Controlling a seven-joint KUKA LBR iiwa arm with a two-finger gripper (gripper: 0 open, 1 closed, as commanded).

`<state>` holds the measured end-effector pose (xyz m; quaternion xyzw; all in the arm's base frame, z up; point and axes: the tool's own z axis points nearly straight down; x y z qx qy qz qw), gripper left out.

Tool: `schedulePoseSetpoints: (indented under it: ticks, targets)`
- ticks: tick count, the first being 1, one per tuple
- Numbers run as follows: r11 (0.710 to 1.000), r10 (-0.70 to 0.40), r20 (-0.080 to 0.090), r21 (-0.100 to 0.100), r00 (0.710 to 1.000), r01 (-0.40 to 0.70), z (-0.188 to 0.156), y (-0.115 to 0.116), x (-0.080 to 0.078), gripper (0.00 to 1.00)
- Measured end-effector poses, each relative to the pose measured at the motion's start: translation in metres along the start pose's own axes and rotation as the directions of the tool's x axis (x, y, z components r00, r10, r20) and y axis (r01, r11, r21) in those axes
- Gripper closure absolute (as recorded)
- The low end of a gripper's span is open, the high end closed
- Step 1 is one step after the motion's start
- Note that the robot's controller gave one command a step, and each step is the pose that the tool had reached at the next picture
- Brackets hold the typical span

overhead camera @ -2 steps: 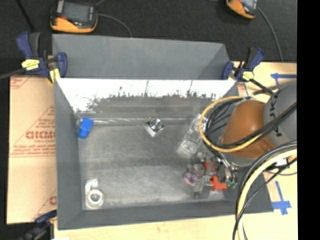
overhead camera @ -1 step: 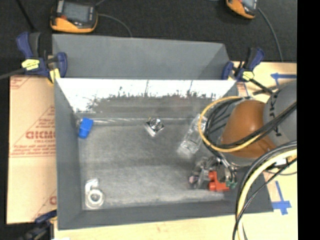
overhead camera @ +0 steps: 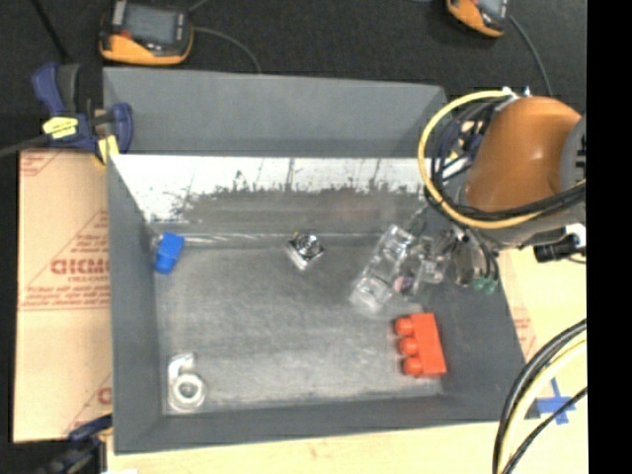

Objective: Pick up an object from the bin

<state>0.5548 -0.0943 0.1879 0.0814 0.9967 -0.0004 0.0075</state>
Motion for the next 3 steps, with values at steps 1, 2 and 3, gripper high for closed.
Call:
schedulePoseSetpoints:
  ticks: [1,2,3]
  targets:
    - [0.886,-0.463,-0.011,-0.005,0.886,0.463,0.118,0.008,0.006,1.0]
    - [0.908,-0.419,-0.003,-0.001,0.908,0.419,0.007,0.016,0.006,1.0]
    - [0.917,-0.399,-0.002,0.0,0.917,0.399,-0.053,0.019,-0.009,1.0]
